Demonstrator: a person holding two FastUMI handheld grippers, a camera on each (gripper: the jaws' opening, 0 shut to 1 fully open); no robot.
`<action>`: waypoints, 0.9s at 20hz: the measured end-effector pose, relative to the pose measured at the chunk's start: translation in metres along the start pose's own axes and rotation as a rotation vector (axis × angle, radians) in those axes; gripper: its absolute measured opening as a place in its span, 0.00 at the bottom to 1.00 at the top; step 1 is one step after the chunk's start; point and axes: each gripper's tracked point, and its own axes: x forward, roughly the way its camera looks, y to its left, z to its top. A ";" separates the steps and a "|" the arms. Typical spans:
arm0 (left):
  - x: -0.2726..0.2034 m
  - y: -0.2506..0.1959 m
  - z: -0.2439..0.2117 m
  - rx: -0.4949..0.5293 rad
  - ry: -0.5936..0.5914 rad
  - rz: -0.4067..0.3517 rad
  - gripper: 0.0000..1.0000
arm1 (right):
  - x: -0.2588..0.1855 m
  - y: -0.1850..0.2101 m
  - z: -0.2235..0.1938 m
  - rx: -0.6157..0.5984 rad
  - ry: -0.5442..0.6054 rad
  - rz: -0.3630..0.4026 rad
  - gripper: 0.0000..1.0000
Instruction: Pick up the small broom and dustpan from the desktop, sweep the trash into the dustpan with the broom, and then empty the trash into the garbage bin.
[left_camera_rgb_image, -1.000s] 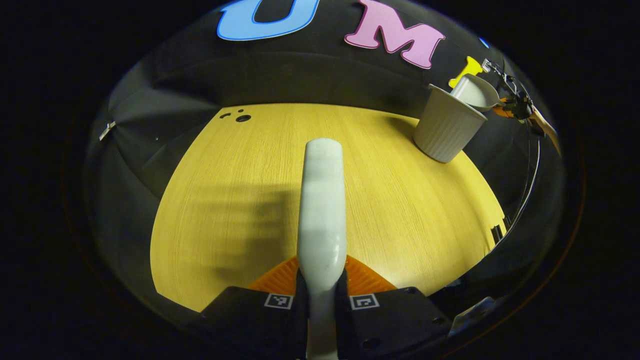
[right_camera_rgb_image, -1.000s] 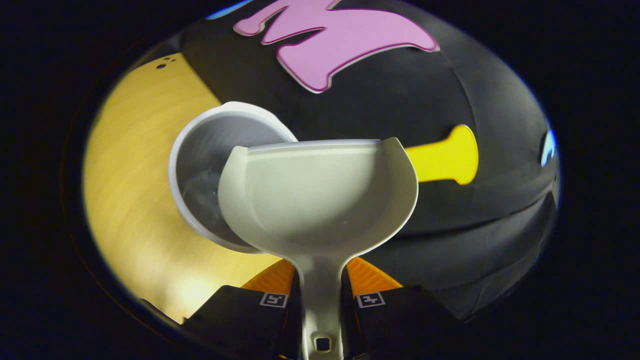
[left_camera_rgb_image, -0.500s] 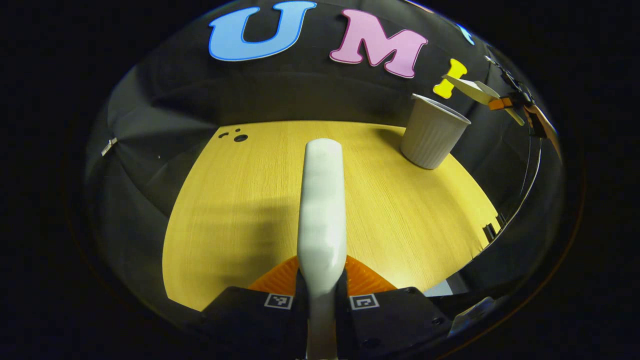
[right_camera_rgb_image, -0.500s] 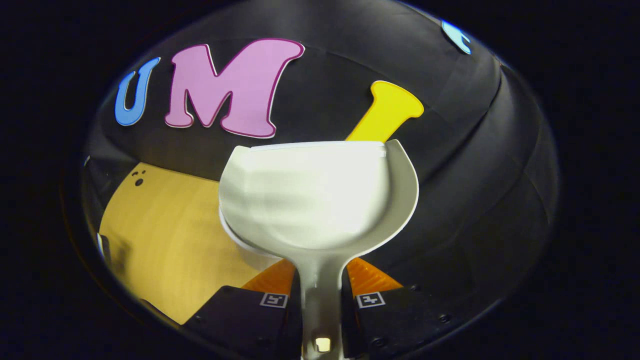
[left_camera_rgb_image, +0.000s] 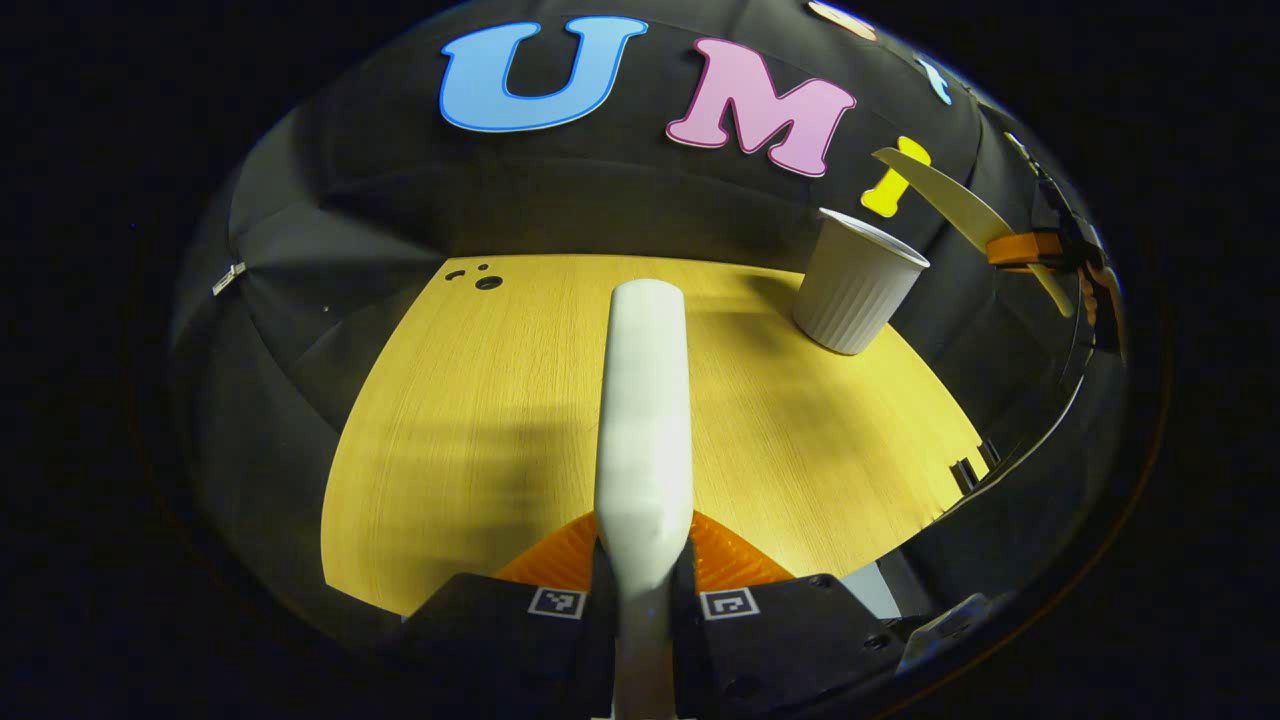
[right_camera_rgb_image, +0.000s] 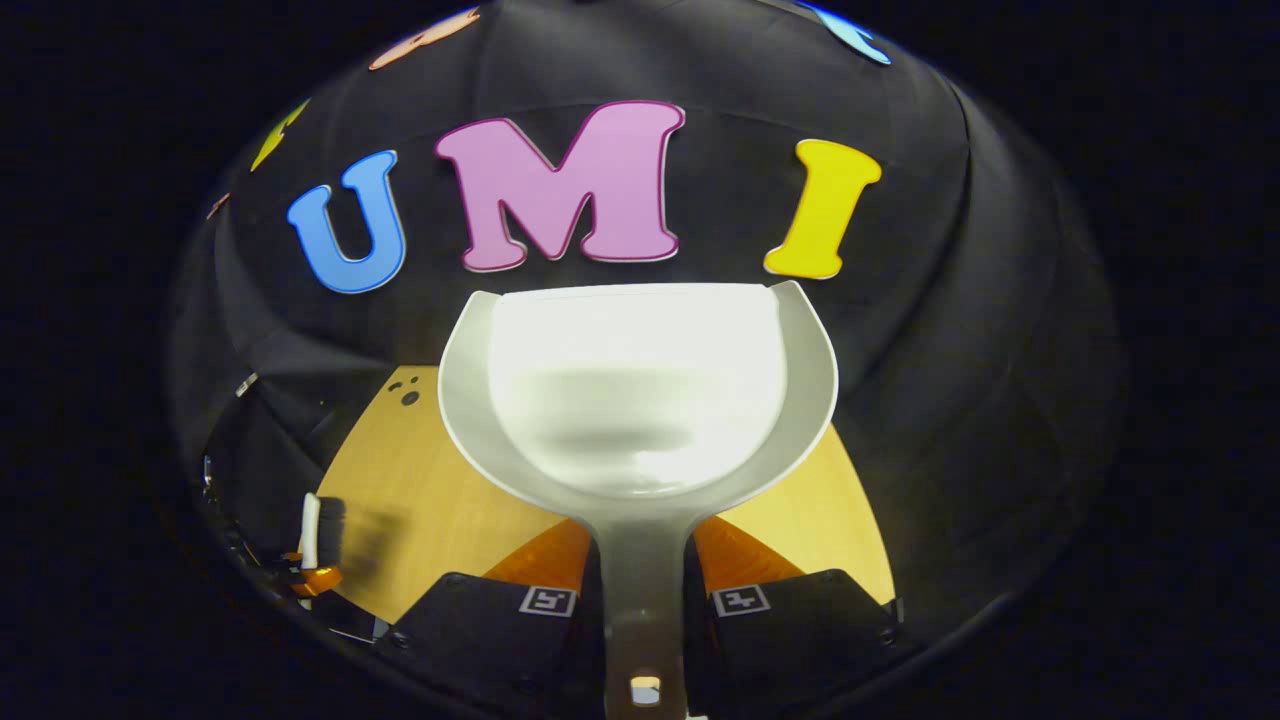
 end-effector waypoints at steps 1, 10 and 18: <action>0.002 0.000 -0.004 -0.009 0.002 0.000 0.26 | 0.000 0.012 -0.017 -0.016 0.018 0.015 0.38; 0.043 0.010 -0.026 -0.093 0.079 0.041 0.27 | 0.051 0.078 -0.171 -0.076 0.255 0.136 0.35; 0.114 0.020 -0.034 -0.122 0.198 0.124 0.28 | 0.124 0.095 -0.233 -0.145 0.374 0.146 0.35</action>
